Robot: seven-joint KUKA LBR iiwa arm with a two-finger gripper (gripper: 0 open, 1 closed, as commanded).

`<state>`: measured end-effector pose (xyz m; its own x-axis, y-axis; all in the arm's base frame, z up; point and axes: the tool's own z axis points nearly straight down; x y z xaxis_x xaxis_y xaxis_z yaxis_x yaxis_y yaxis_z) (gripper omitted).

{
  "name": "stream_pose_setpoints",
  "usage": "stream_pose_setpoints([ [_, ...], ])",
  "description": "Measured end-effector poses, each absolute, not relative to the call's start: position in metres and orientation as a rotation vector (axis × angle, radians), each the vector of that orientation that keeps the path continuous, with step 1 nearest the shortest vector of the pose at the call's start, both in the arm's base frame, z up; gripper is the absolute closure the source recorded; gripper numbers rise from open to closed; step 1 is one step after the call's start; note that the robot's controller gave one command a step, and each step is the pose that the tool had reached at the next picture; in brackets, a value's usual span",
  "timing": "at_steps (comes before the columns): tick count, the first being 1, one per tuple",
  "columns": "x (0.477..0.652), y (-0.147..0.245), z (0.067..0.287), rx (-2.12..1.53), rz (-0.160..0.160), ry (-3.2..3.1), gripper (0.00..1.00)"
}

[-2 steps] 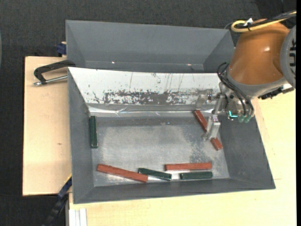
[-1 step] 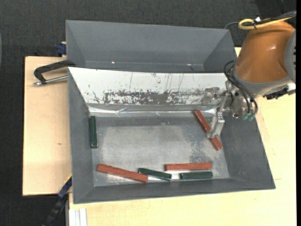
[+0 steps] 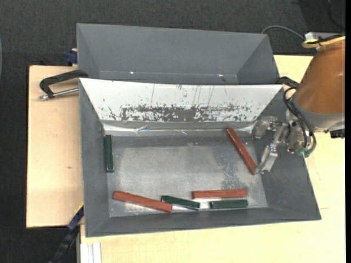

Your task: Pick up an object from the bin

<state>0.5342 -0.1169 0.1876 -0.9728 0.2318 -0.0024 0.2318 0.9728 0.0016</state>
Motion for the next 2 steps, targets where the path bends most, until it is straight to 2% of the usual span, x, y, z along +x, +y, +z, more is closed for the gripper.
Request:
stream_pose_setpoints([
  [1, 0.533, -0.138, 0.175, 0.360, -0.002, 3.119, 0.00],
  [2, 0.515, -0.144, 0.150, 0.349, 0.001, 3.119, 0.00],
])
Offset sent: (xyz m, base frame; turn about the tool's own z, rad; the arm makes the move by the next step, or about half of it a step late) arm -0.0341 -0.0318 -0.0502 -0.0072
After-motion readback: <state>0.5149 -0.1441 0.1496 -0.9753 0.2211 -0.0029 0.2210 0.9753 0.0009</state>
